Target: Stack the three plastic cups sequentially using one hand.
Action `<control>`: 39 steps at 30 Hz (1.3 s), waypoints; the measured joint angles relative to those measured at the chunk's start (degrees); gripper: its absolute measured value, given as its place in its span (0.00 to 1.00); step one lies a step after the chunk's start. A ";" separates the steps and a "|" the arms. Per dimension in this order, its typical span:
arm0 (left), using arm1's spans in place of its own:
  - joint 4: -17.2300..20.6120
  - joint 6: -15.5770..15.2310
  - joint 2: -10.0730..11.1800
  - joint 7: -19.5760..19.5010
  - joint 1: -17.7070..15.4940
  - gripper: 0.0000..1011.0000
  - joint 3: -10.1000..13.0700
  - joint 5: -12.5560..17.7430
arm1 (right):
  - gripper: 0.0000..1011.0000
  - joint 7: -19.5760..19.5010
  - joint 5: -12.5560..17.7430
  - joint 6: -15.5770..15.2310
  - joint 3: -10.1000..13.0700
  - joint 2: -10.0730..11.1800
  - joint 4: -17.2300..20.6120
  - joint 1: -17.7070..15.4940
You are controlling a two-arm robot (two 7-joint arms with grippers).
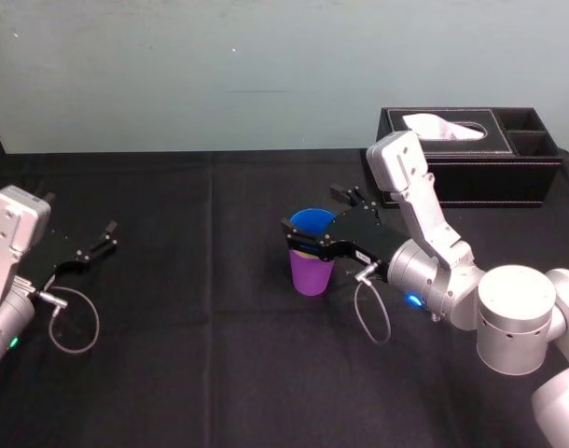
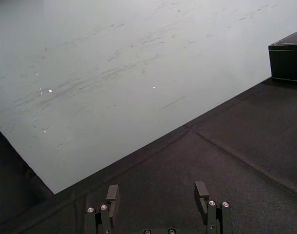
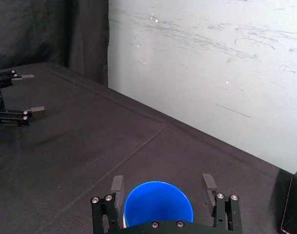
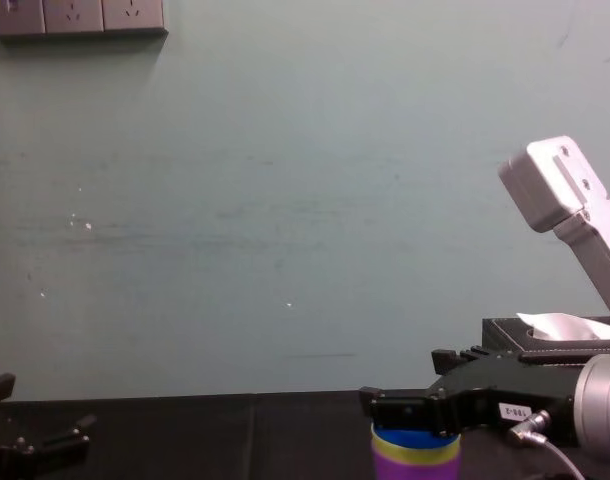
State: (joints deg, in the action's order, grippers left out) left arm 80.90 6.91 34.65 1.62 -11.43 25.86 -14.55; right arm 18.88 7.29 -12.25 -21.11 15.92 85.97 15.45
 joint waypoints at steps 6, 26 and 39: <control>0.00 0.00 0.00 0.00 0.00 1.00 0.00 0.00 | 0.99 -0.04 0.01 -0.03 0.01 0.00 0.03 -0.02; 0.00 0.00 0.00 0.00 0.00 1.00 0.00 0.00 | 0.99 -2.49 1.83 1.49 5.51 3.51 9.14 -7.42; 0.00 0.00 0.00 0.00 0.00 1.00 0.00 0.00 | 0.99 -3.59 -0.70 5.94 10.15 7.48 8.55 -12.79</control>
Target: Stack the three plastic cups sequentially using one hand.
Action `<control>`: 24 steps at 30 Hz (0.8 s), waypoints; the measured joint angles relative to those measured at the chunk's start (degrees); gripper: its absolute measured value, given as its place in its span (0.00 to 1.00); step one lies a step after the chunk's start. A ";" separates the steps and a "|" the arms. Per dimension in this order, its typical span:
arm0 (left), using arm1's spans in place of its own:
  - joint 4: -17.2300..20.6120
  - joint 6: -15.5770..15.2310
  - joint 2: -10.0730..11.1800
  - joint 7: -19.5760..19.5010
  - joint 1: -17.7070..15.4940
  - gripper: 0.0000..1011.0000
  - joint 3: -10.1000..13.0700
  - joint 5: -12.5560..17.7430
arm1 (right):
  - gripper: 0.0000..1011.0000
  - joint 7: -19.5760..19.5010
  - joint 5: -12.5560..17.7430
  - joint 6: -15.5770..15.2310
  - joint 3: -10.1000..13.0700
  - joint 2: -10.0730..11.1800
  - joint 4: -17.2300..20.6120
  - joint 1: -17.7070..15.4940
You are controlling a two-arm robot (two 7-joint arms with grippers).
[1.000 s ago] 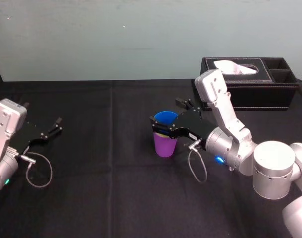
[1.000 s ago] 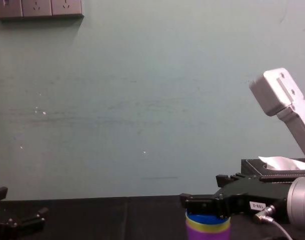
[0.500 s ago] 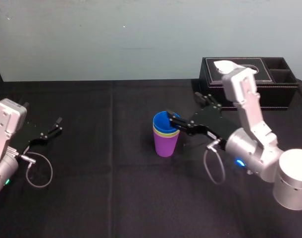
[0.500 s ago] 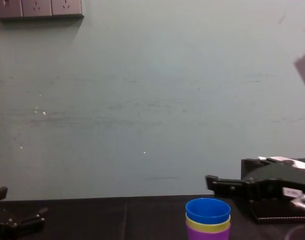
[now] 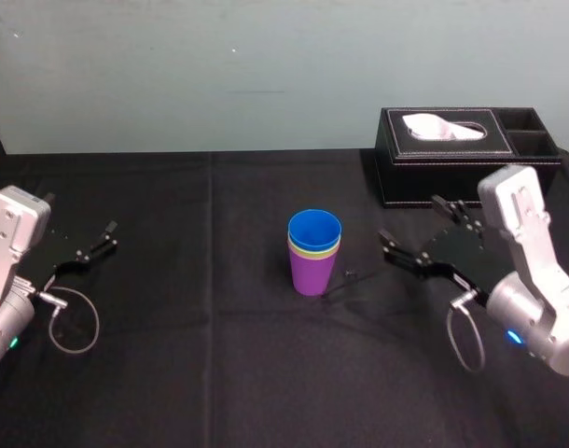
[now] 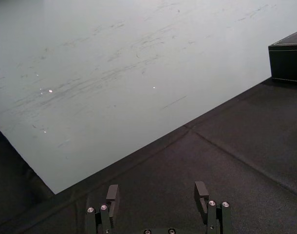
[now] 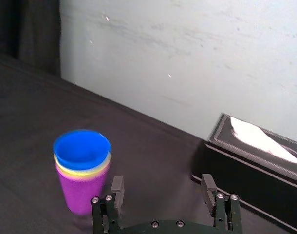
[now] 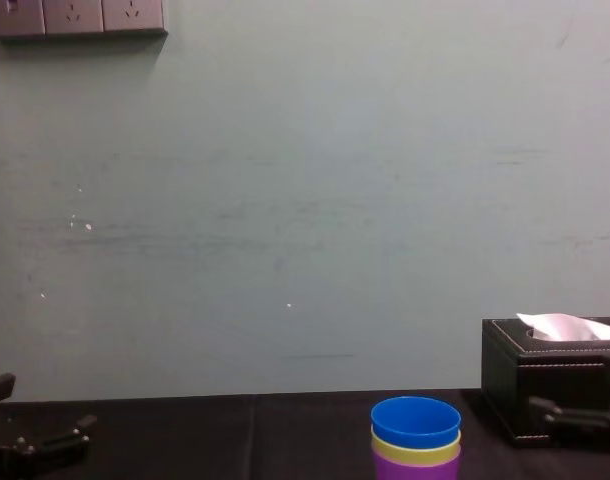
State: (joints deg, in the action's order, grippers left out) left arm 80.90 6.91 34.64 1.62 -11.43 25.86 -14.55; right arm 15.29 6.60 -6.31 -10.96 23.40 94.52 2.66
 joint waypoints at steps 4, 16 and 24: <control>0.00 0.00 0.00 0.00 0.00 1.00 0.00 0.00 | 0.99 0.13 -0.84 1.40 0.71 0.57 -1.65 -0.51; 0.00 0.00 0.00 0.00 0.00 1.00 0.00 0.00 | 0.99 1.50 -1.06 3.24 1.40 0.75 -4.89 -0.22; 0.00 0.00 0.00 0.00 0.00 1.00 0.00 0.00 | 0.99 1.46 -1.05 3.09 1.35 0.72 -4.63 -0.25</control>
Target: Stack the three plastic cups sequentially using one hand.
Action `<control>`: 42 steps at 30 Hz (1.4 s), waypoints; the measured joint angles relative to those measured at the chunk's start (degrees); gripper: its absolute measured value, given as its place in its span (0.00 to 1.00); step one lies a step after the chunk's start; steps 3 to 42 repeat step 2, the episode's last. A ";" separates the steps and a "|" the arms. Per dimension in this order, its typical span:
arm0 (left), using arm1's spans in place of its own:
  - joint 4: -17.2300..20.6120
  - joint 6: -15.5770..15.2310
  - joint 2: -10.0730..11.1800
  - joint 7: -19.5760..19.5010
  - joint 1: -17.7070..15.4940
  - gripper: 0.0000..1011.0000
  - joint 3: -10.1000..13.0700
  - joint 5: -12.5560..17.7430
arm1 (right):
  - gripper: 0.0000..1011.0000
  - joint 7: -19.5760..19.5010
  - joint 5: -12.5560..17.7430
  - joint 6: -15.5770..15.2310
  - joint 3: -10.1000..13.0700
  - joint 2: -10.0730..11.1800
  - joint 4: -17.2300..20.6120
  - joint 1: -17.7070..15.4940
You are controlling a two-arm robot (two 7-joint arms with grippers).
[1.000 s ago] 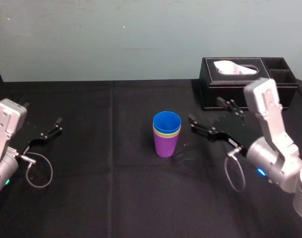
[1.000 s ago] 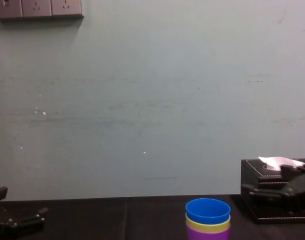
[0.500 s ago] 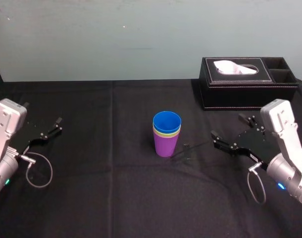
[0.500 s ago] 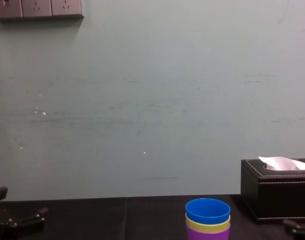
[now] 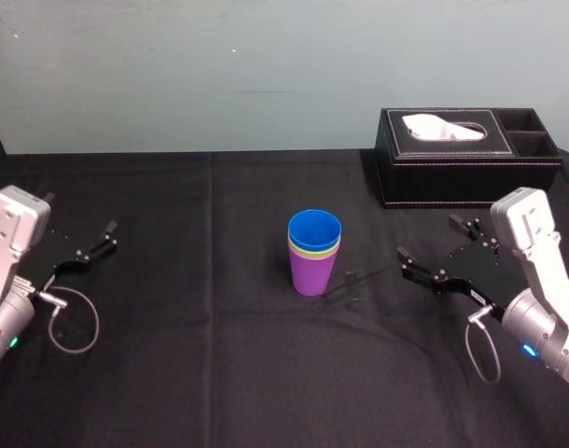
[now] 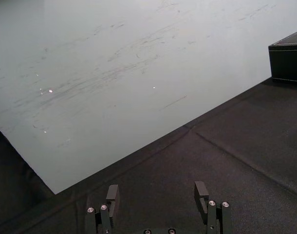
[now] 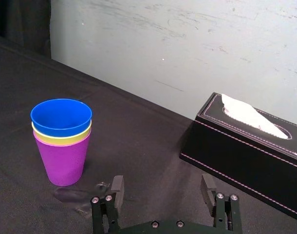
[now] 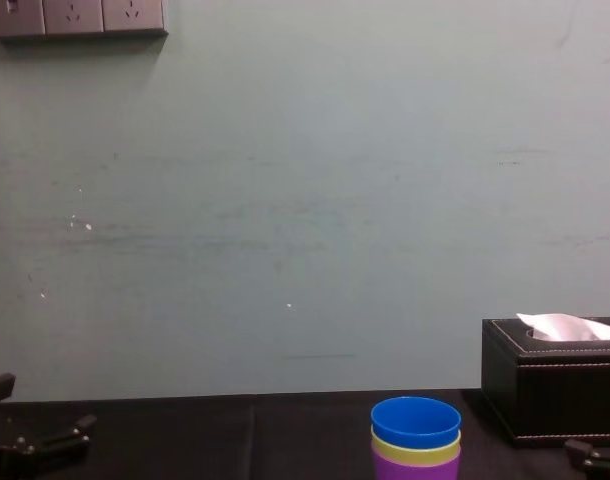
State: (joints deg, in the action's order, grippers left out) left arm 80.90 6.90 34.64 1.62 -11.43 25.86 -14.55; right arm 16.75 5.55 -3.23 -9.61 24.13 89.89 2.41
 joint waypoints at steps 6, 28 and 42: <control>0.00 0.00 0.00 0.00 0.00 1.00 0.00 0.00 | 0.99 -0.01 0.00 -0.03 -0.01 -0.01 0.04 -0.01; 0.00 0.00 0.00 0.00 0.00 1.00 0.00 0.00 | 0.99 -0.01 0.00 -0.03 -0.01 -0.01 0.04 -0.01; 0.00 0.00 0.00 0.00 0.00 1.00 0.00 0.00 | 0.99 -0.01 0.00 -0.03 -0.01 -0.01 0.04 -0.01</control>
